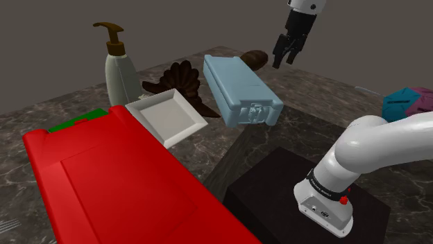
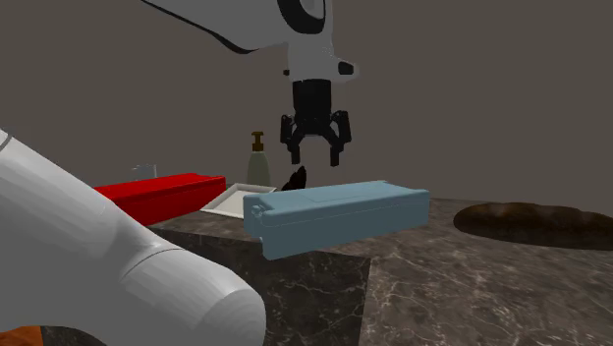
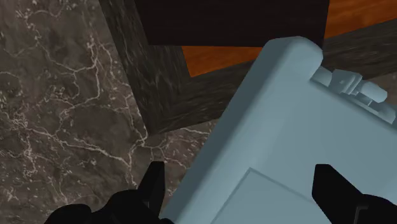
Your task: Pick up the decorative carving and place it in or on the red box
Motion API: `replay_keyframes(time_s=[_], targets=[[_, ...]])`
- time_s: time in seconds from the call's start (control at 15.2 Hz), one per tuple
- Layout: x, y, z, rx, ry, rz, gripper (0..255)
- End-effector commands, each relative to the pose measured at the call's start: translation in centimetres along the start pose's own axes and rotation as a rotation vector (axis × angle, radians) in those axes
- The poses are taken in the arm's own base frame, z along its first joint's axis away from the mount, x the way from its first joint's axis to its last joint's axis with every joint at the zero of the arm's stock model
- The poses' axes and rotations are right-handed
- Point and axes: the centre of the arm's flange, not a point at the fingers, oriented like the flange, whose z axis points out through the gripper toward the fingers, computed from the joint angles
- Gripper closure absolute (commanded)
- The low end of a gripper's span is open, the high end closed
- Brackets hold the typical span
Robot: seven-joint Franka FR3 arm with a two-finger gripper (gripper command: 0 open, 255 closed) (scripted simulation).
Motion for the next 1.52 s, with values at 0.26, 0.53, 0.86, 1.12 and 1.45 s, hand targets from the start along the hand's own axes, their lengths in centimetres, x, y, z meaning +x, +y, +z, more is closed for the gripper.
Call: replay_keyframes(time_s=[0.26,0.53,0.86,1.12,1.45], targets=[[3.8,-3.0,1.1,0.035,-0.007,0.014,0],[7.7,-6.1,2.1,0.070,-0.014,0.028,0],[12.5,-9.8,3.3,0.114,-0.023,0.046,0],[16.5,-12.8,4.2,0.150,-0.029,0.060,0],[21.4,-16.5,5.1,0.194,-0.038,0.078,0]])
